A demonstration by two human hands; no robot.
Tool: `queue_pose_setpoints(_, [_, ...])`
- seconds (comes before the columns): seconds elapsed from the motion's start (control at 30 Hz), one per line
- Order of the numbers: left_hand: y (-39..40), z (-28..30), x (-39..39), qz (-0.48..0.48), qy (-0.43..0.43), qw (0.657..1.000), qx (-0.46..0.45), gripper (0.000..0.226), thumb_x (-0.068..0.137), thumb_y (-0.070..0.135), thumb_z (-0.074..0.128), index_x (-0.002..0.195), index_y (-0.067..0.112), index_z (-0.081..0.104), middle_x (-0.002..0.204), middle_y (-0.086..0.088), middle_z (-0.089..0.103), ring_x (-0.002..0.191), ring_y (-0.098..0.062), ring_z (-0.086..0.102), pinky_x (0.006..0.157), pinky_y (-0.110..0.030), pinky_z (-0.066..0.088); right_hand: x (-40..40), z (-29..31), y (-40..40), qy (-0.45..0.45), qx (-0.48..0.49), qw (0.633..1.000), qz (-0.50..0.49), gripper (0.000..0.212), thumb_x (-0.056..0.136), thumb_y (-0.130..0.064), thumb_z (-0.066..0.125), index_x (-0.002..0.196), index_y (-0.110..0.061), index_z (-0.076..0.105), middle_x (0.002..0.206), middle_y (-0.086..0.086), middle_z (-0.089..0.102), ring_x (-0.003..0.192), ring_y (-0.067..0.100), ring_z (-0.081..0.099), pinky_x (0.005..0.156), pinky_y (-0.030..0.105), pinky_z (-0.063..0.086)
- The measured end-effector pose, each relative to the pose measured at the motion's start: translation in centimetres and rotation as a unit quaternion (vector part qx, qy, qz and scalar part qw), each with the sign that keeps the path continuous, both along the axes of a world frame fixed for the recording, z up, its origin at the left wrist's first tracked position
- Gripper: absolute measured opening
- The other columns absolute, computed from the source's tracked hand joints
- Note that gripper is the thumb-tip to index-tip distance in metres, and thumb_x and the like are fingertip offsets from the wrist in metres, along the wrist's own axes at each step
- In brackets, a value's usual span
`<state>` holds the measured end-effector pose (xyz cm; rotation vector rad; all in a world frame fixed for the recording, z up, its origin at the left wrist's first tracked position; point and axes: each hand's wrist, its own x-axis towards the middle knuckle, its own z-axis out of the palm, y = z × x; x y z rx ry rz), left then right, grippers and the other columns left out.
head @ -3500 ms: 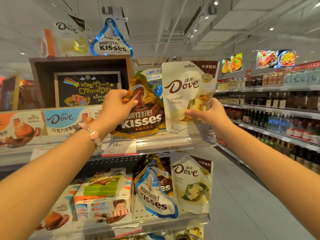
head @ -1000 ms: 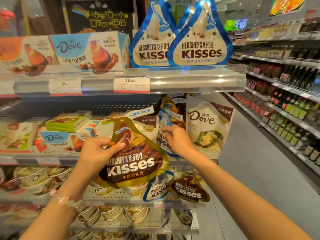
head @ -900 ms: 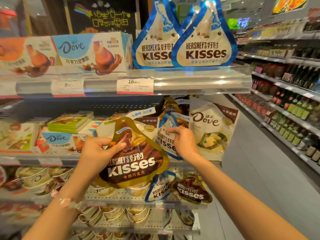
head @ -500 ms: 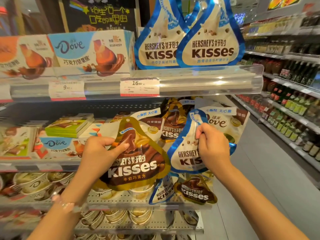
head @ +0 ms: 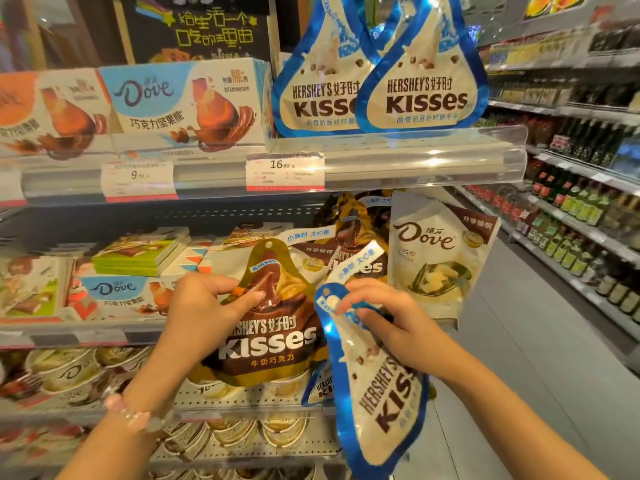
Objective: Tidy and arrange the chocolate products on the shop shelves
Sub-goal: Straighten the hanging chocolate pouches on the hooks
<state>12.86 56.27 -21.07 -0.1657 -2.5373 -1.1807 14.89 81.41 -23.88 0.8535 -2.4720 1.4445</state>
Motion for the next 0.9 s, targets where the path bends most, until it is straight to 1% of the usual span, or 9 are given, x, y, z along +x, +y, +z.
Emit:
queue_pose_setpoints(0.13, [0.3, 0.1, 0.2, -0.039, -0.024, 0.999, 0.027, 0.017, 0.071, 0.019, 0.078, 0.056, 0.021, 0.071, 0.056, 0.008, 0.068, 0.052, -0.005, 0.064, 0.045, -0.02, 0.051, -0.4, -0.1, -1.8, -0.055, 0.027, 0.998, 0.013, 0.036, 0.092, 0.006, 0.046, 0.101, -0.021, 0.068, 0.117, -0.011, 0.051, 0.12, 0.005, 0.045, 0.098, 0.014, 0.034])
queue_pose_setpoints(0.23, [0.6, 0.0, 0.4, -0.057, -0.024, 0.997, 0.04, 0.02, 0.07, 0.015, 0.078, 0.054, 0.024, 0.07, 0.052, 0.008, 0.067, 0.047, -0.004, 0.063, 0.039, -0.014, 0.046, -0.7, 0.0, -2.5, -0.07, 0.048, 0.996, 0.014, 0.034, 0.093, 0.002, 0.046, 0.106, -0.02, 0.068, 0.098, 0.0, 0.059, 0.092, 0.015, 0.057, 0.077, 0.028, 0.046])
queue_pose_setpoints(0.33, [0.7, -0.1, 0.2, -0.066, -0.012, 0.997, 0.044, 0.02, 0.064, 0.016, 0.081, 0.052, 0.027, 0.069, 0.051, 0.012, 0.066, 0.048, 0.0, 0.062, 0.039, -0.01, 0.042, -0.8, -0.1, -2.5, -0.098, 0.038, 0.994, 0.016, 0.037, 0.094, 0.002, 0.043, 0.111, -0.02, 0.067, 0.089, -0.022, 0.059, 0.071, -0.004, 0.059, 0.059, 0.013, 0.043])
queue_pose_setpoints(0.5, [0.5, -0.1, -0.4, -0.115, -0.04, 0.989, 0.083, 0.012, 0.055, 0.033, 0.079, 0.057, 0.043, 0.072, 0.064, 0.016, 0.07, 0.062, -0.001, 0.067, 0.048, -0.012, 0.049, -0.7, -0.9, -1.4, -0.097, 0.038, 0.994, -0.031, 0.043, 0.096, -0.004, 0.044, 0.104, -0.04, 0.065, 0.112, -0.012, 0.065, 0.1, 0.01, 0.062, 0.083, 0.032, 0.053])
queue_pose_setpoints(0.53, [0.2, 0.0, -0.6, -0.131, -0.041, 0.986, 0.095, 0.006, 0.058, 0.038, 0.073, 0.062, 0.042, 0.073, 0.068, 0.016, 0.071, 0.066, 0.0, 0.067, 0.052, -0.011, 0.05, -0.6, -0.9, -0.9, -0.096, 0.028, 0.994, -0.039, 0.043, 0.095, -0.003, 0.045, 0.103, -0.04, 0.065, 0.112, -0.011, 0.065, 0.102, 0.009, 0.061, 0.084, 0.031, 0.052])
queue_pose_setpoints(0.63, [-0.9, 0.3, -1.1, -0.175, -0.045, 0.98, 0.089, 0.023, 0.074, 0.035, 0.061, 0.076, 0.02, 0.078, 0.077, 0.009, 0.074, 0.077, -0.006, 0.069, 0.065, -0.012, 0.052, -0.2, -0.9, 1.1, -0.089, -0.007, 0.994, -0.065, 0.04, 0.094, 0.001, 0.046, 0.105, -0.03, 0.068, 0.112, -0.01, 0.066, 0.107, 0.002, 0.059, 0.086, 0.02, 0.049])
queue_pose_setpoints(0.7, [-1.7, 0.4, -1.3, -0.171, -0.052, 0.981, 0.071, 0.012, 0.078, 0.02, 0.066, 0.08, 0.026, 0.076, 0.079, 0.012, 0.073, 0.078, -0.004, 0.069, 0.066, -0.013, 0.053, 0.0, -0.7, 2.3, -0.07, -0.015, 0.993, -0.098, 0.038, 0.092, 0.003, 0.048, 0.105, -0.026, 0.069, 0.111, -0.009, 0.067, 0.106, 0.0, 0.059, 0.087, 0.016, 0.047])
queue_pose_setpoints(0.83, [-2.9, 0.3, -1.4, -0.132, 0.01, 0.991, 0.01, 0.037, 0.075, 0.001, 0.07, 0.087, 0.035, 0.068, 0.069, 0.018, 0.069, 0.069, 0.009, 0.064, 0.055, -0.005, 0.047, 0.0, -0.5, 4.4, -0.021, 0.013, 0.983, -0.183, 0.038, 0.09, 0.007, 0.049, 0.104, -0.023, 0.069, 0.108, -0.006, 0.067, 0.102, 0.002, 0.061, 0.084, 0.009, 0.045])
queue_pose_setpoints(0.9, [-3.5, 0.4, -1.2, -0.13, 0.026, 0.991, 0.036, 0.045, 0.076, 0.0, 0.068, 0.098, 0.039, 0.058, 0.083, 0.008, 0.068, 0.073, 0.004, 0.066, 0.048, -0.011, 0.049, -0.3, -0.7, 5.2, -0.01, 0.022, 0.972, -0.232, 0.036, 0.091, 0.006, 0.048, 0.106, -0.019, 0.069, 0.11, -0.004, 0.066, 0.103, 0.005, 0.059, 0.084, 0.008, 0.044])
